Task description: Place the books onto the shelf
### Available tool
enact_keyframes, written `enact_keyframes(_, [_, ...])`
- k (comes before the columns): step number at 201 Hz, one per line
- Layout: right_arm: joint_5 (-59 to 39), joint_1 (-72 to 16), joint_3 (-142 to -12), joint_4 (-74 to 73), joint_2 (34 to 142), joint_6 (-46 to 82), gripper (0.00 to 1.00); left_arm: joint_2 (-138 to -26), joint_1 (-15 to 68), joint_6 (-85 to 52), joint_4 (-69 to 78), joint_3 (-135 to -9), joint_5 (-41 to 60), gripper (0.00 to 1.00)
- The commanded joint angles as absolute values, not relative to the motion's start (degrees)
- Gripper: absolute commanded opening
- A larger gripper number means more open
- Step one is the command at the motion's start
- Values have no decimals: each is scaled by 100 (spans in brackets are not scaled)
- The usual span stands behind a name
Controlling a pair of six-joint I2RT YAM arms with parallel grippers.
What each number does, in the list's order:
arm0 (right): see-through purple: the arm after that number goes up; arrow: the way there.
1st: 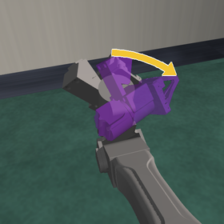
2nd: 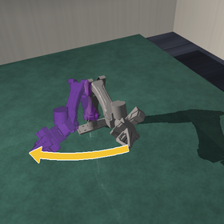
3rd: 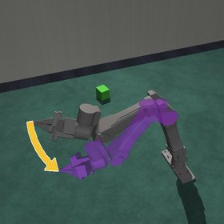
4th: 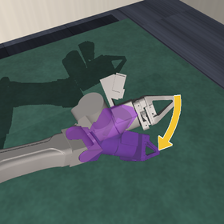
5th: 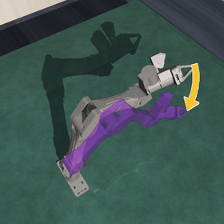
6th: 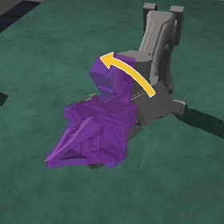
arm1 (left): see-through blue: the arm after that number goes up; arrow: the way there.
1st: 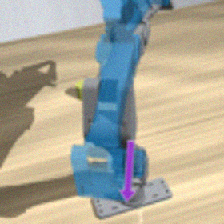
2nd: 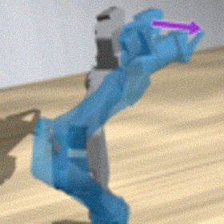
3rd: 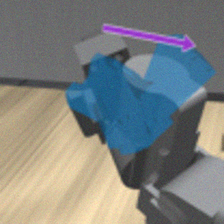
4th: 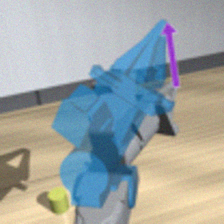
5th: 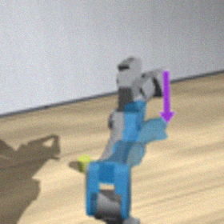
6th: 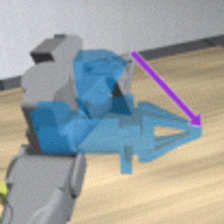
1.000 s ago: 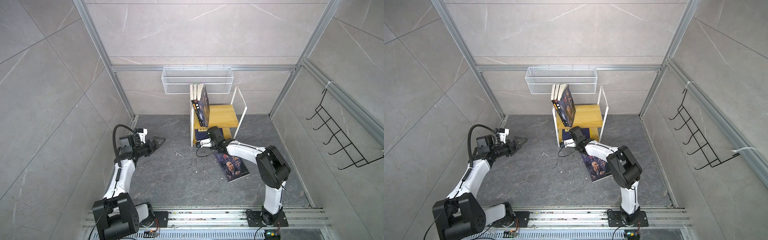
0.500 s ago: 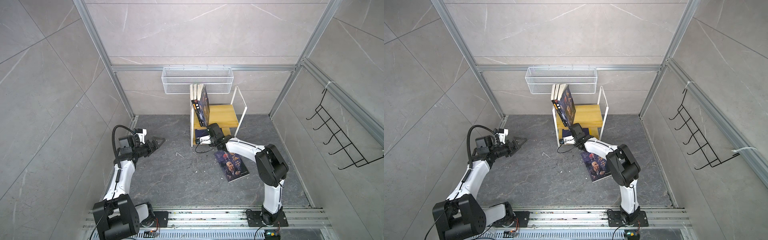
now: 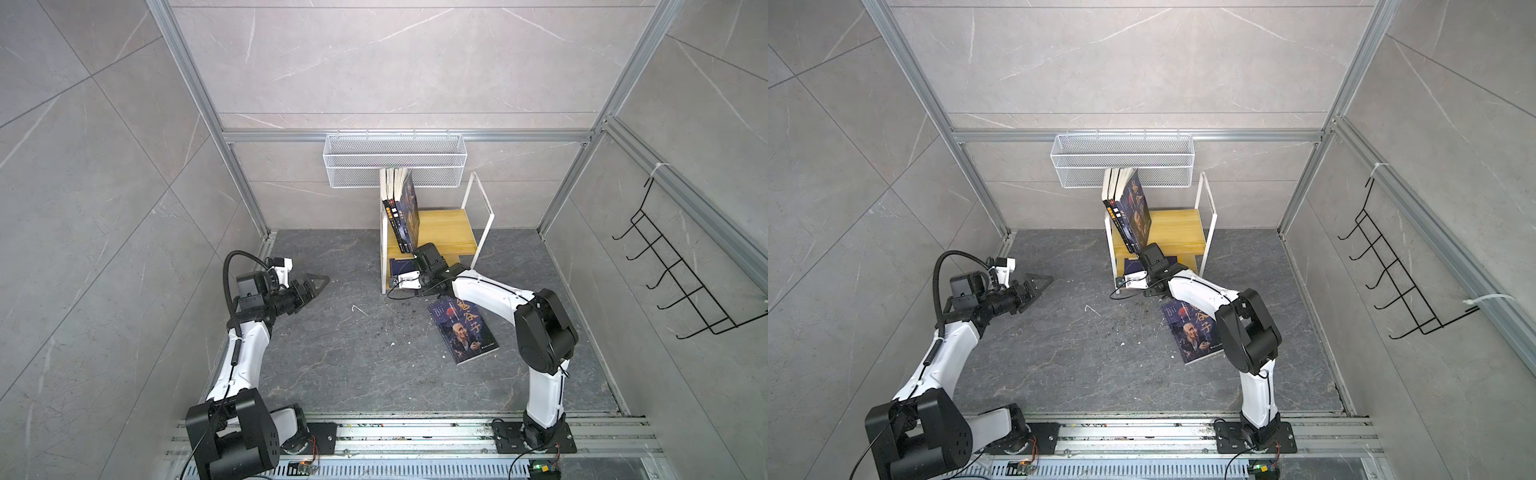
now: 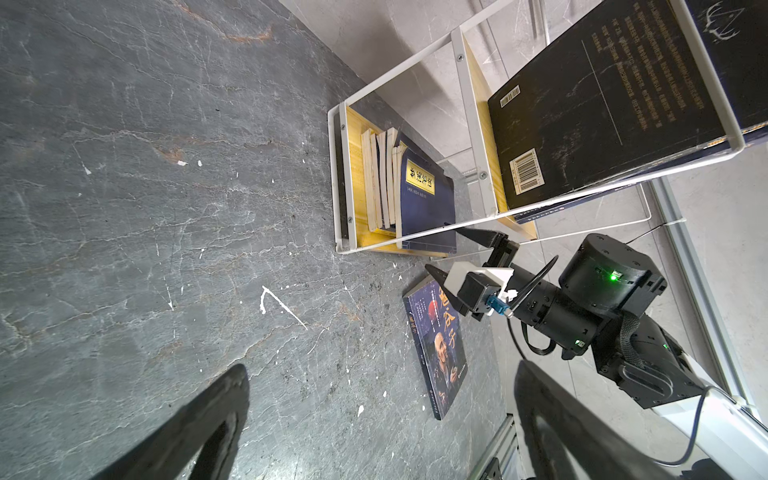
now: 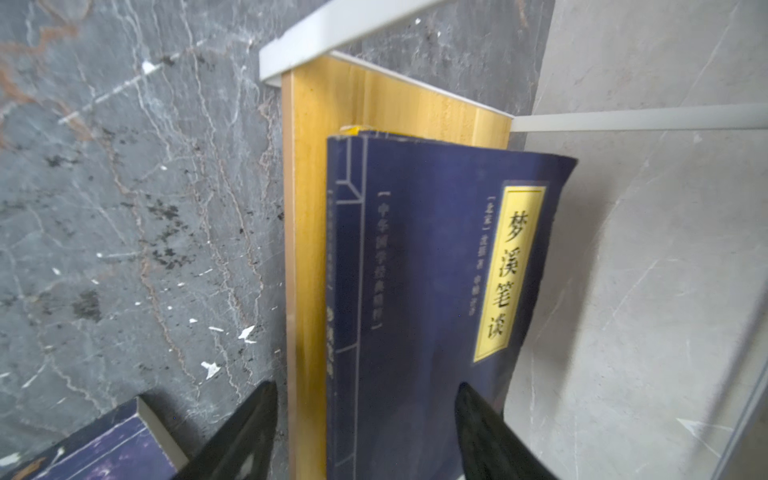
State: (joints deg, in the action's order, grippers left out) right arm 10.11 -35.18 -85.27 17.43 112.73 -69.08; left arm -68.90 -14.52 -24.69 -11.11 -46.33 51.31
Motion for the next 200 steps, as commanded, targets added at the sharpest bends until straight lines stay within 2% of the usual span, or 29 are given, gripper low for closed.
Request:
enact_keyframes(1, [914, -3526, -8682, 1828, 11243, -6724, 69, -6700, -1500, -2452, -981, -4647, 5198, 100])
enact_keyframes(90, [1204, -3502, -8810, 1751, 11506, -6836, 64, -6723, -1591, -2443, -1050, -4728, 5196, 100])
enact_keyframes(186, [1486, -3489, -8828, 1403, 11667, -6880, 49, -6734, -1628, -2488, -1005, -4697, 5207, 100])
enact_keyframes(200, [1540, -3494, -8806, 1235, 11678, -6909, 44, -6719, -1634, -2439, -979, -4672, 5184, 100])
